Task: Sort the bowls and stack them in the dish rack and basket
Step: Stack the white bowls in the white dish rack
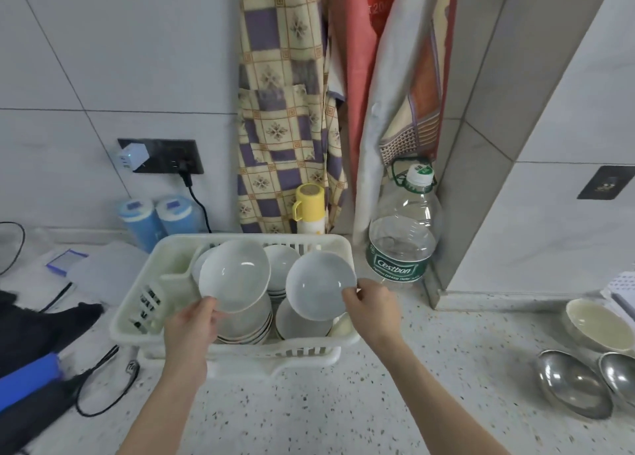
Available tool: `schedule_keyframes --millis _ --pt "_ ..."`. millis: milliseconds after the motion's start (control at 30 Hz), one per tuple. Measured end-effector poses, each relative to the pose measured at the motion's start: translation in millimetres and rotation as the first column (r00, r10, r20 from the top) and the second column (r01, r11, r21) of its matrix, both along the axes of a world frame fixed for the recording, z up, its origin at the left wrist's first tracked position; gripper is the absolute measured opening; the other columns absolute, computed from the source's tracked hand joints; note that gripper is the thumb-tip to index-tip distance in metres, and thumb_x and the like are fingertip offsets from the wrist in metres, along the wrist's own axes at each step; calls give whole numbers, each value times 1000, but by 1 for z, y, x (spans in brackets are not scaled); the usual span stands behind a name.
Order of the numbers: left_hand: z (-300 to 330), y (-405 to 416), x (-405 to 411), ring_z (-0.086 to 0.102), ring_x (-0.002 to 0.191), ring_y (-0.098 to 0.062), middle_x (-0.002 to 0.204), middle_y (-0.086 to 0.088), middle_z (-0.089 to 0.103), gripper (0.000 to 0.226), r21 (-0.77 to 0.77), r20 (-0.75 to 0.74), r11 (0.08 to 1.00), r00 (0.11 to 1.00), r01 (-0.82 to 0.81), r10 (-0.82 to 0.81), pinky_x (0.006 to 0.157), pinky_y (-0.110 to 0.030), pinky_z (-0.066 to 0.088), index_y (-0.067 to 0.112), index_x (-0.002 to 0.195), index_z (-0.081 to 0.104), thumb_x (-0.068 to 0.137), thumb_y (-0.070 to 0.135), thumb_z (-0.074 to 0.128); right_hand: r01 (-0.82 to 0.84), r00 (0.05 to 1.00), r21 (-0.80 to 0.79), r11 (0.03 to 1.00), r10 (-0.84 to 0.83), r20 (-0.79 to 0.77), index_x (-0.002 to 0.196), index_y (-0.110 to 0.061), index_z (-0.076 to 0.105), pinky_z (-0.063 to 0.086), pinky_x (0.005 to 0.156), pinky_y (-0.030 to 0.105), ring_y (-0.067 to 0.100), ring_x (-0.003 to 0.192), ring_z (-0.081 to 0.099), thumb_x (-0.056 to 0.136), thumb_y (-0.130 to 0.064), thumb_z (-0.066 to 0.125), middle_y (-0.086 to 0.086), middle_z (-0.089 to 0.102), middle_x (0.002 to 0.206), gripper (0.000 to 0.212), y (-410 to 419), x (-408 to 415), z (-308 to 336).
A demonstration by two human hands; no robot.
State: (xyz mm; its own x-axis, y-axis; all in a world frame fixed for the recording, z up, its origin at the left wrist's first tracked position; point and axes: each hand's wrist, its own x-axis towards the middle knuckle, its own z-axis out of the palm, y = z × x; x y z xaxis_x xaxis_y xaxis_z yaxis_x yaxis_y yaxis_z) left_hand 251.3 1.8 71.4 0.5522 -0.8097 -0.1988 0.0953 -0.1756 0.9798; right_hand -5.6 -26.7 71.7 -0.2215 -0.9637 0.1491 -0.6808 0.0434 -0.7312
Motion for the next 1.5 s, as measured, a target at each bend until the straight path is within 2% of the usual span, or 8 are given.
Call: schedule_keyframes --millis 400,567,700,800,933,1033,1233,1500 --pt "-20 -21 -2 25 36 -3 47 4 42 36 -85 -111 984 983 -157 147 37 -16 25 14 55 47 88 3 55 13 952 -5 1000 -13 -306 60 -14 42 17 44 25 23 49 26 83 -19 59 -1 26 45 30 -2 32 -28" --pt "-23 -22 5 26 39 -3 44 10 33 29 -74 -165 981 972 -181 167 43 -19 27 12 60 45 85 3 57 -27 959 -112 993 -6 -282 50 -20 27 1 45 11 17 42 7 43 4 81 -9 11 43 59 -1 42 -28" --pt "-24 -21 14 38 50 -8 54 -1 43 8 -84 -176 985 976 -148 132 59 -27 41 0 80 62 86 3 57 8 942 -135 991 -53 -333 53 -16 64 0 44 9 15 34 9 36 3 84 -1 22 28 32 -2 42 -36" --pt "-24 -20 17 42 42 -1 42 12 46 12 -90 -158 986 979 -141 126 51 -18 48 -2 78 63 87 1 56 33 930 -153 988 -87 -356 51 -15 63 -1 44 11 16 35 9 35 2 83 -1 23 27 31 -2 43 -40" --pt "-26 -20 17 32 52 -12 56 -3 38 16 -70 -171 989 978 -132 118 57 -27 35 0 71 64 86 4 58 21 926 -180 983 -87 -367 48 -19 29 -2 47 12 17 42 3 36 4 79 -8 7 43 56 -4 45 -39" --pt "-26 -19 15 29 46 -9 65 -10 43 18 -59 -143 994 986 -93 84 54 -29 29 0 68 64 85 6 58 17 903 -117 993 -65 -424 50 -17 29 3 48 13 8 43 -5 52 2 72 -12 1 46 47 -5 45 -40" --pt "-25 -17 10 28 44 -9 75 -20 57 23 -20 -134 999 990 -36 33 48 -25 26 2 64 62 86 7 59 77 791 216 973 73 -608 58 -20 28 17 45 23 11 47 28 87 -17 39 -7 31 53 31 -14 42 -45" --pt "-18 -17 -1 30 47 -12 42 9 52 20 -2 -92 999 994 51 -51 39 -17 30 -5 76 69 89 7 61 92 747 337 937 159 -646 60 -19 33 19 44 22 14 61 50 89 -12 42 -7 38 56 30 -15 47 -39"
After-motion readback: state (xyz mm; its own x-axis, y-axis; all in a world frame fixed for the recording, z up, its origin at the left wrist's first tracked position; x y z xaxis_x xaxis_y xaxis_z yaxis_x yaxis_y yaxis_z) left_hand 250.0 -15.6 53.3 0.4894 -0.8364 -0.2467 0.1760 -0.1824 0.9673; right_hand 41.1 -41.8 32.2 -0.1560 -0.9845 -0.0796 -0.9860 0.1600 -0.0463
